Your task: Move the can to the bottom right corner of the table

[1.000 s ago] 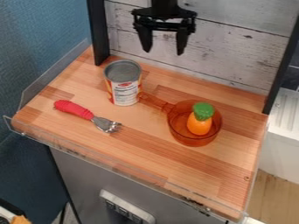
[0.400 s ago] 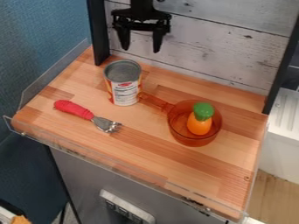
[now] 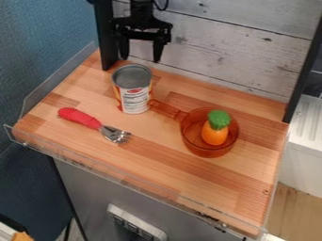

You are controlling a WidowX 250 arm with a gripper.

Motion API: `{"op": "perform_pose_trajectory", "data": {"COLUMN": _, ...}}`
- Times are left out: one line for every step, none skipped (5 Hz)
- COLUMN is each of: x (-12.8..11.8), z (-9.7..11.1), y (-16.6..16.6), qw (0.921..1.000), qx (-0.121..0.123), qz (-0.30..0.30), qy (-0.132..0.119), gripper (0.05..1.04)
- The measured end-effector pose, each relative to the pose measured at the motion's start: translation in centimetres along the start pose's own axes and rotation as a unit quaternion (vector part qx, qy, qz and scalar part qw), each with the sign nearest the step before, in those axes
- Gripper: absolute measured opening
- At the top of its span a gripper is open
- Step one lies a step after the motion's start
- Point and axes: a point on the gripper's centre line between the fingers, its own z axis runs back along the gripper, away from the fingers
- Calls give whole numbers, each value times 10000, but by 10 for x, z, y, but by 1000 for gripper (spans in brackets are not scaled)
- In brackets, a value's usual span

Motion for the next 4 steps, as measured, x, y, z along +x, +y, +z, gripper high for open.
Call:
{"op": "perform_pose_trajectory", "data": {"x": -16, "z": -16, "y": 3, "qw": 9995, "qx": -33, "qz": -91, "qy": 307, "gripper": 1001}}
{"op": "perform_pose_trajectory", "data": {"x": -30, "z": -23, "y": 7, "qw": 9982, "qx": -107, "qz": -172, "qy": 570, "gripper": 1001}}
{"op": "perform_pose_trajectory", "data": {"x": -37, "z": -14, "y": 7, "qw": 9984, "qx": -143, "qz": -307, "qy": 463, "gripper": 1001}}
{"op": "perform_pose_trajectory", "data": {"x": -50, "z": -13, "y": 11, "qw": 9979, "qx": -203, "qz": -381, "qy": 473, "gripper": 1000}}
